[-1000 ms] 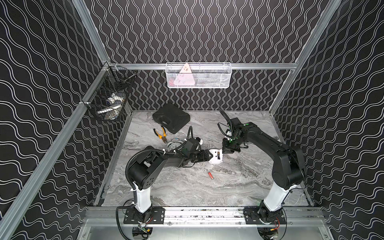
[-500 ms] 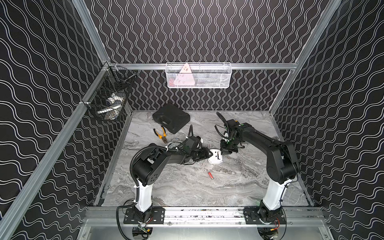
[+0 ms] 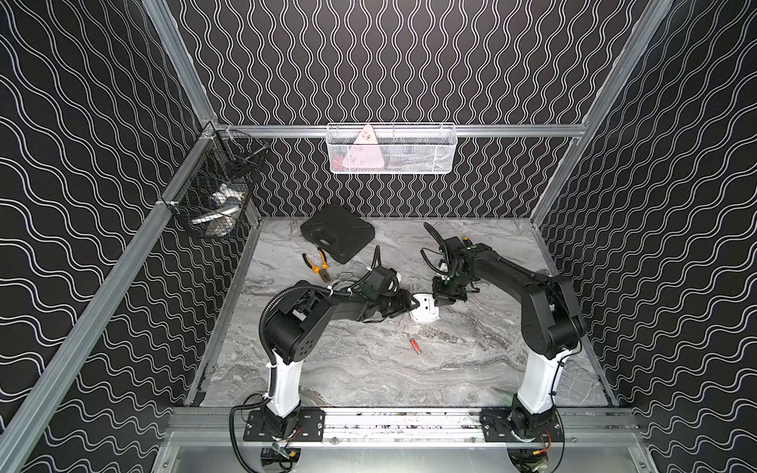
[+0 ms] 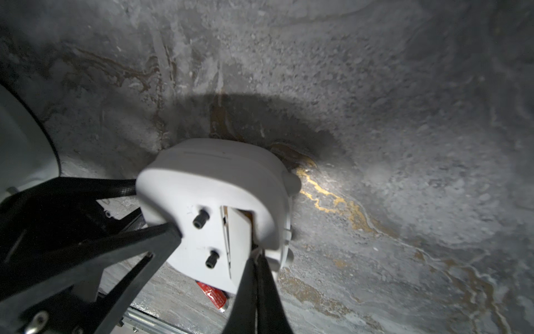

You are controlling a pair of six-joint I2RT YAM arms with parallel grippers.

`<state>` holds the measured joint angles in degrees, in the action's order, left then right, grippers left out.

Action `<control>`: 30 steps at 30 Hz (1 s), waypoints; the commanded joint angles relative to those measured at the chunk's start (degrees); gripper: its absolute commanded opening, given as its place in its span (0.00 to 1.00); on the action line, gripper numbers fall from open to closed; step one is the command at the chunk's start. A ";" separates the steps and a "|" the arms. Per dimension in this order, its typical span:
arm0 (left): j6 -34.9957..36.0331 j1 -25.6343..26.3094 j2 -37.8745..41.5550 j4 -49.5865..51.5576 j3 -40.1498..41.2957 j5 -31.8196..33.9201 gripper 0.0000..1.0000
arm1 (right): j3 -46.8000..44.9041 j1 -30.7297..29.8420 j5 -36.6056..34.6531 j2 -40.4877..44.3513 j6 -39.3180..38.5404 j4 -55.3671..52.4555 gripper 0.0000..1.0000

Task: Insert the battery into the alarm
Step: Install the cover on the alarm.

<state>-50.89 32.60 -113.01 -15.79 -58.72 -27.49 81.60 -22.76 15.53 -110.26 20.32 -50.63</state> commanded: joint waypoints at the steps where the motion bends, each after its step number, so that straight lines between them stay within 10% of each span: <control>1: -0.30 -0.27 -0.98 7.62 -0.30 0.67 0.46 | 0.44 -0.29 -0.21 0.08 -0.63 1.49 0.00; 30: 2.15 -1.00 -1.26 12.26 -1.93 1.12 0.43 | -0.94 -0.38 -2.69 1.27 -1.55 1.47 0.00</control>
<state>-48.29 31.79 -113.47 -10.59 -61.43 -28.95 80.90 -23.09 13.45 -108.84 18.85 -49.52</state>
